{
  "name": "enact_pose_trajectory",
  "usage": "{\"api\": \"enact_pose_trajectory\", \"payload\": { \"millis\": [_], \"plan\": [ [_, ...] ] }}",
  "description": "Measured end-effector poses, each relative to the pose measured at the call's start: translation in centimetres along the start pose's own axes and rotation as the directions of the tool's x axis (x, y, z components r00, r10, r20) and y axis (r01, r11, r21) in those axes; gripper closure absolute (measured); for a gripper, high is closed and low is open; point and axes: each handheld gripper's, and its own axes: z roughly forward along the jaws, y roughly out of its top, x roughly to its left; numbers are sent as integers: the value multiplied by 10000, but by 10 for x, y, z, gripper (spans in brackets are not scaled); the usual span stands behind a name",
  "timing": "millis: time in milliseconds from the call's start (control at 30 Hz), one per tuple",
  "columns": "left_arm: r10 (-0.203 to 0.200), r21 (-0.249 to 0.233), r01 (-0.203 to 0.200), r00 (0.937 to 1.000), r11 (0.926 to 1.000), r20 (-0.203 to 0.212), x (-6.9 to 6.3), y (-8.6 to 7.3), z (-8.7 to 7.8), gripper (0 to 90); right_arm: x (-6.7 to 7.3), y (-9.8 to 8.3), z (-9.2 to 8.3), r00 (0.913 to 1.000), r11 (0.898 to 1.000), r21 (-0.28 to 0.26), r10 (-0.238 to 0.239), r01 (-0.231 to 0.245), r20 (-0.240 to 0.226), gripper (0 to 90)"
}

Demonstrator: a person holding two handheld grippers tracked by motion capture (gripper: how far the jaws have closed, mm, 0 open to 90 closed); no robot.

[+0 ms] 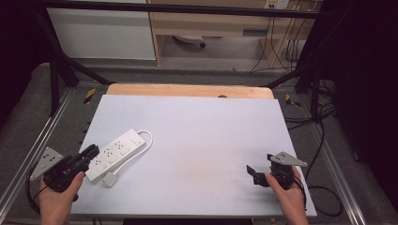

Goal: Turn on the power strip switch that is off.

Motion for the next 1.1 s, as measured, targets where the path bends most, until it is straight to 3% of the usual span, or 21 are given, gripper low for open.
{"api": "enact_pose_trajectory", "payload": {
  "millis": [733,1100],
  "plan": [
    [-73,532,81,9998,9985,-161,10,-5,1,899,0,0,1,10000,10000,70,-29,29,-31,46],
    [-106,1227,134,9997,9923,-234,15,-12,8,899,0,-1,2,10000,9999,162,21,-20,-55,46]
  ]
}}
